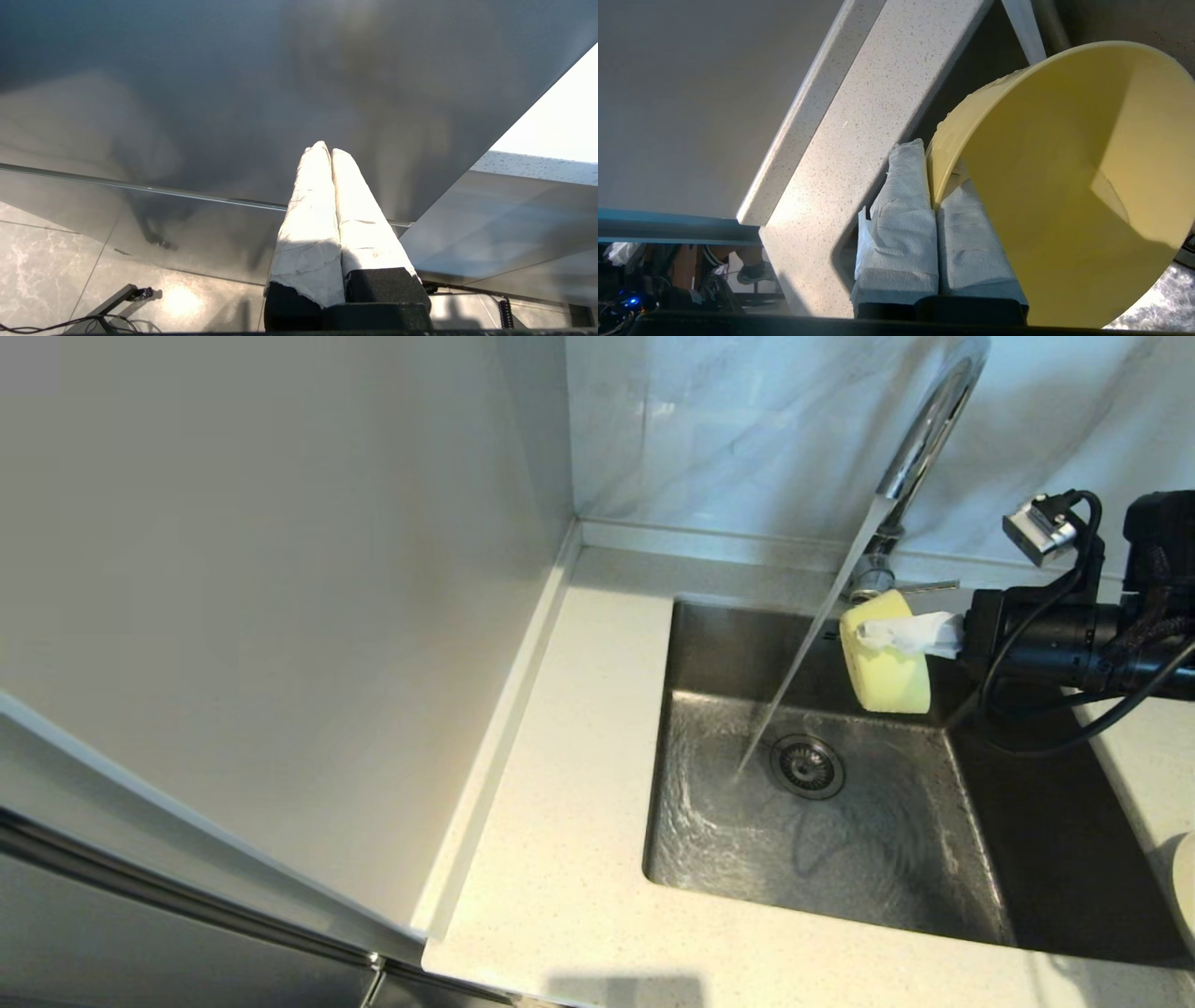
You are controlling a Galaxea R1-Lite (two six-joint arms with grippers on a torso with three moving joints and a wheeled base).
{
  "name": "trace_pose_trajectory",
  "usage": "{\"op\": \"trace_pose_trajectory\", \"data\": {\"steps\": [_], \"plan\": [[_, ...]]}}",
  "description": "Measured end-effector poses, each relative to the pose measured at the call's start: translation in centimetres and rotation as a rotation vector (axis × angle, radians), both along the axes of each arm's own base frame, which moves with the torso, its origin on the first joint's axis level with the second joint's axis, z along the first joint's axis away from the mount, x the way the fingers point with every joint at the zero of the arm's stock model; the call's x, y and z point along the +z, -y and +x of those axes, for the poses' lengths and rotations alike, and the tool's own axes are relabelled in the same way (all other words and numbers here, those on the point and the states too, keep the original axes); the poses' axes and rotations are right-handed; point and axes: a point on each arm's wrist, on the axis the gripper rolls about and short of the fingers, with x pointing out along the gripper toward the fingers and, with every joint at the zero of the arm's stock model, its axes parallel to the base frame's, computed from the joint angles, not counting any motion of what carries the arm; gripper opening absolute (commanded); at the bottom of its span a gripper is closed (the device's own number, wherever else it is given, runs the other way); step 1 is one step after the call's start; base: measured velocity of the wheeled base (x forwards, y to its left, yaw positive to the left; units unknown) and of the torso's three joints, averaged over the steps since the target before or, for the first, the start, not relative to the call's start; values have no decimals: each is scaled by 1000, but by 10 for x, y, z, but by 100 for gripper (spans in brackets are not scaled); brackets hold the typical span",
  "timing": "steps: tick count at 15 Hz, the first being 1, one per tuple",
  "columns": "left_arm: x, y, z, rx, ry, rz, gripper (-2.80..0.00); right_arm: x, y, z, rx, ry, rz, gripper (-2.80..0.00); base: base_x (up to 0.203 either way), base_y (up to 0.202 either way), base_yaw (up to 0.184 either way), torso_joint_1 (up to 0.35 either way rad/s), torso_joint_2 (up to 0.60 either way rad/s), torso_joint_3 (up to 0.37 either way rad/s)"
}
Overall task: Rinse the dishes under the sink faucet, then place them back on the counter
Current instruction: Rinse the bowl
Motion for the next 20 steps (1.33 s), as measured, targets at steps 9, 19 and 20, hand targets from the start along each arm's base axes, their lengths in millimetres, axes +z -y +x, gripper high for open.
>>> {"op": "trace_pose_trajectory", "data": {"steps": [9,19,20], "plan": [[0,0,0,0,0,0,-280,1,-12,14,-1,9,-11,-280,0,0,0,0,0,0],[0,0,0,0,1,0,-280,0,-18,19,-21,17,-24,-280,0,0,0,0,0,0],[0,0,0,0,1,0,-280,0,-18,20,-33,18,-29,-280,0,0,0,0,0,0]]}}
